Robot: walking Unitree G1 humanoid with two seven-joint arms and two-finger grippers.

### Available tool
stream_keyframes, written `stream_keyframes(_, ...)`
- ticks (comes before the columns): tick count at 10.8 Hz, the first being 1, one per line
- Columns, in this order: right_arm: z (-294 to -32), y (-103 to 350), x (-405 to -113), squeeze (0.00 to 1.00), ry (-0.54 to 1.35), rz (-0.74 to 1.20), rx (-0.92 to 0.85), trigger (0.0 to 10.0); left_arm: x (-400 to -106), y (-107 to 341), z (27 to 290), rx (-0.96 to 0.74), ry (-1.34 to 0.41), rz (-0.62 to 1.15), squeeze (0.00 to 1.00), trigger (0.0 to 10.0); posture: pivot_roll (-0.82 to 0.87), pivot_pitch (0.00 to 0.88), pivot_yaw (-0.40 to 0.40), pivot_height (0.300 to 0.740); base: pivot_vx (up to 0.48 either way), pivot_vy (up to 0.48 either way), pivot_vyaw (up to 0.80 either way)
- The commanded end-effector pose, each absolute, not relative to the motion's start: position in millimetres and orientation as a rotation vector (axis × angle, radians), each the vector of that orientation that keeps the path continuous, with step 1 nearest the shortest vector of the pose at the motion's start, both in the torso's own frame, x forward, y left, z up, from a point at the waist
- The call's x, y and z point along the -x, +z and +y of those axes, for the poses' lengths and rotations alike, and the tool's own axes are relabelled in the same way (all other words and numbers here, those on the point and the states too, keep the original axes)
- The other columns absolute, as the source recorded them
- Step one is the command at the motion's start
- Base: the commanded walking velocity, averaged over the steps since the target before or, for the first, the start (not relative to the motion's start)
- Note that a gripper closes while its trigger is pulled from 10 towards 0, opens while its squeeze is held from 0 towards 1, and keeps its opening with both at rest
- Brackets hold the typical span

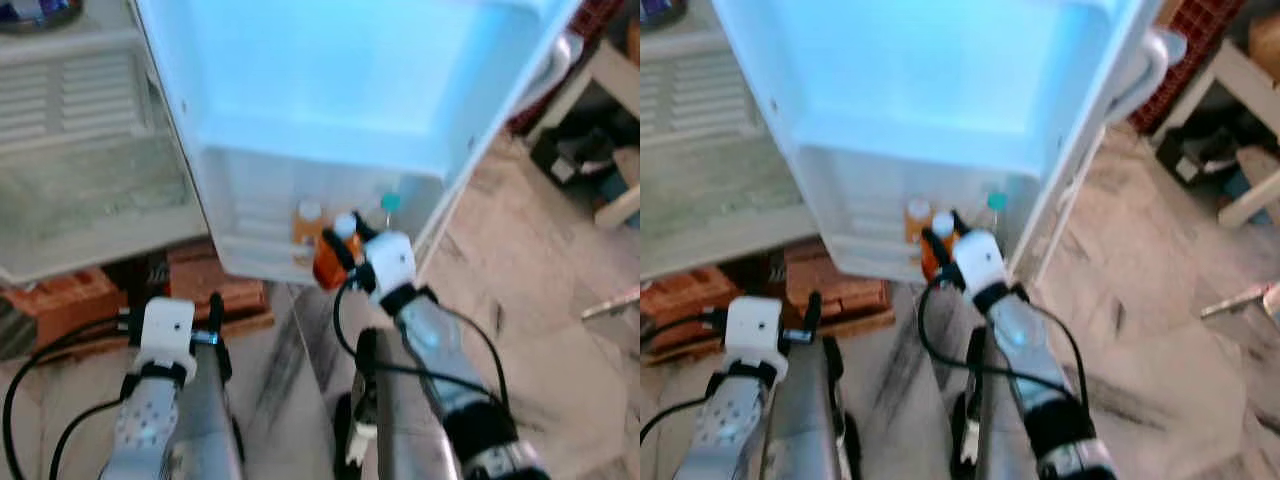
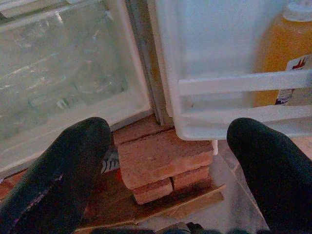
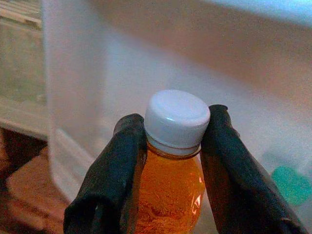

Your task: Restocking fridge

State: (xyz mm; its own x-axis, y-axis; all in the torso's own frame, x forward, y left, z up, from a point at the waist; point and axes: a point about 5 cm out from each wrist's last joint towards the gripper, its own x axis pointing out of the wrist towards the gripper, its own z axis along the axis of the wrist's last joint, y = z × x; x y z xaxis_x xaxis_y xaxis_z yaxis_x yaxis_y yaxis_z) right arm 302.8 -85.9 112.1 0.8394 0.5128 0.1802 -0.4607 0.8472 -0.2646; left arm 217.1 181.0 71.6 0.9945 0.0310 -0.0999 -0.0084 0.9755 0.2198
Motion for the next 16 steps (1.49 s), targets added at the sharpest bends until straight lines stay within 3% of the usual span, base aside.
stream_keyframes(1,-87.7,133.5,-309.4,0.00,0.486,-0.360,0.231,10.0,-213.2,70.5,181.7,-0.224,0.021,0.121,0.00,10.0,0.21,0.218,-0.080,0.505,0.000,0.000,0.00)
stream_keyframes(4,-96.7,164.8,-323.2,0.00,0.413,-0.461,0.254,10.0,-210.8,70.9,182.8,-0.227,0.025,0.125,0.00,10.0,0.22,0.212,-0.082,0.505,0.000,0.000,0.00)
stream_keyframes(9,-102.7,193.9,-312.7,0.00,0.430,-0.581,0.300,10.0,-212.9,71.7,182.8,-0.232,0.016,0.127,0.00,10.0,0.22,0.211,-0.075,0.505,0.000,0.000,0.00)
stream_keyframes(12,-106.8,162.3,-307.7,0.00,0.438,-0.464,0.294,10.0,-216.9,71.8,179.8,-0.232,0.000,0.126,0.00,10.0,0.20,0.220,-0.070,0.505,0.000,0.000,0.00)
stream_keyframes(16,-81.3,109.0,-309.9,0.00,0.469,-0.260,0.222,10.0,-217.1,73.3,179.0,-0.226,-0.006,0.125,0.00,10.0,0.22,0.231,-0.066,0.505,0.000,0.000,0.00)
